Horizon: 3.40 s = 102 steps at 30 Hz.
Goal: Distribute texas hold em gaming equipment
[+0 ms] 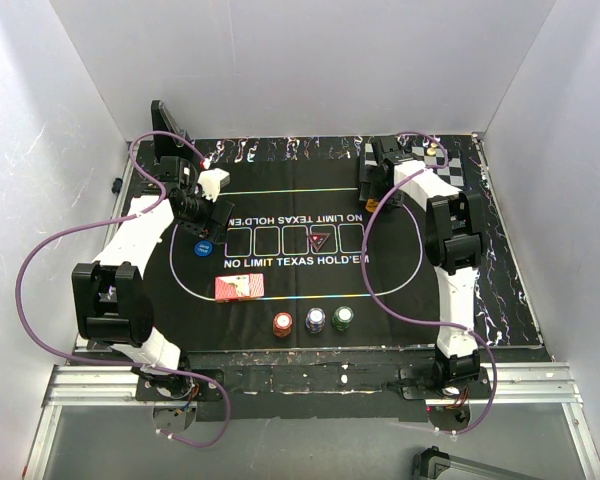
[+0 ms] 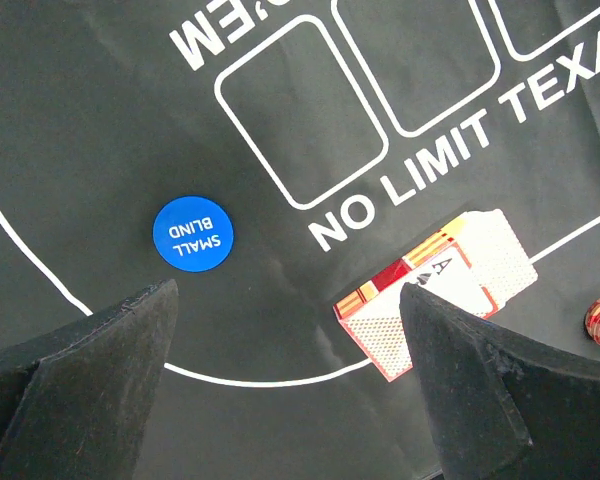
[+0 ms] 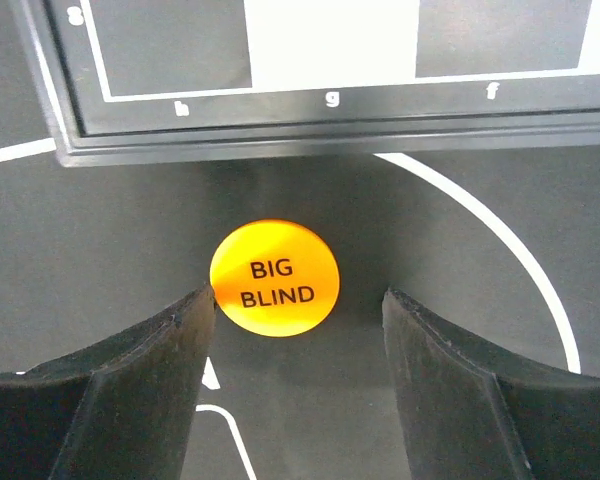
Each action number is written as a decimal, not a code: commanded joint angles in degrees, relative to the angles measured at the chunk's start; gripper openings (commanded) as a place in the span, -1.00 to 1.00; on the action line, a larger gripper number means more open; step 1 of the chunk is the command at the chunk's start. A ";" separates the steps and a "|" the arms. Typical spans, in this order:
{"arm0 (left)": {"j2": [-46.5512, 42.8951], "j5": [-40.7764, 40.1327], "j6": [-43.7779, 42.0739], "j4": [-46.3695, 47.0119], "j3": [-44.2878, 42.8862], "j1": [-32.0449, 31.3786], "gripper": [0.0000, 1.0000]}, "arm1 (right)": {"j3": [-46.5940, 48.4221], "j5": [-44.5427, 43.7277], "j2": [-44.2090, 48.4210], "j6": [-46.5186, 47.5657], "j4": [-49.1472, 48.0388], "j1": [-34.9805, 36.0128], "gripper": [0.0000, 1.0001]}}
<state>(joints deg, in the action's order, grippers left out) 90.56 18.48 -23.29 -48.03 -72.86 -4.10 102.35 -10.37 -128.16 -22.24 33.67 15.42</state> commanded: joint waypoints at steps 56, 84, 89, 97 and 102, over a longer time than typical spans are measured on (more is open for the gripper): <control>-0.30 2.00 0.35 0.57 -2.02 1.81 0.89 | 11.29 -1.76 -6.57 2.64 0.25 6.55 0.79; -2.23 0.77 0.09 1.27 -0.18 1.90 0.89 | 29.39 3.08 -15.71 -3.07 8.25 17.80 0.06; -2.67 0.77 -0.18 1.01 0.00 1.99 0.89 | 34.52 0.54 -16.09 -1.85 11.25 17.80 0.33; -1.36 2.08 0.52 1.45 -0.44 2.16 0.90 | 19.91 -3.34 -4.82 1.49 3.95 13.41 0.70; -1.35 2.18 0.53 1.45 -0.35 2.16 0.91 | 21.75 -4.13 -5.52 2.38 4.74 11.74 0.75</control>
<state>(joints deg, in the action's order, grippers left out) 90.65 19.51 -22.90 -47.55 -72.90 -2.35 122.19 -12.67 -136.62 -21.30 39.75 28.21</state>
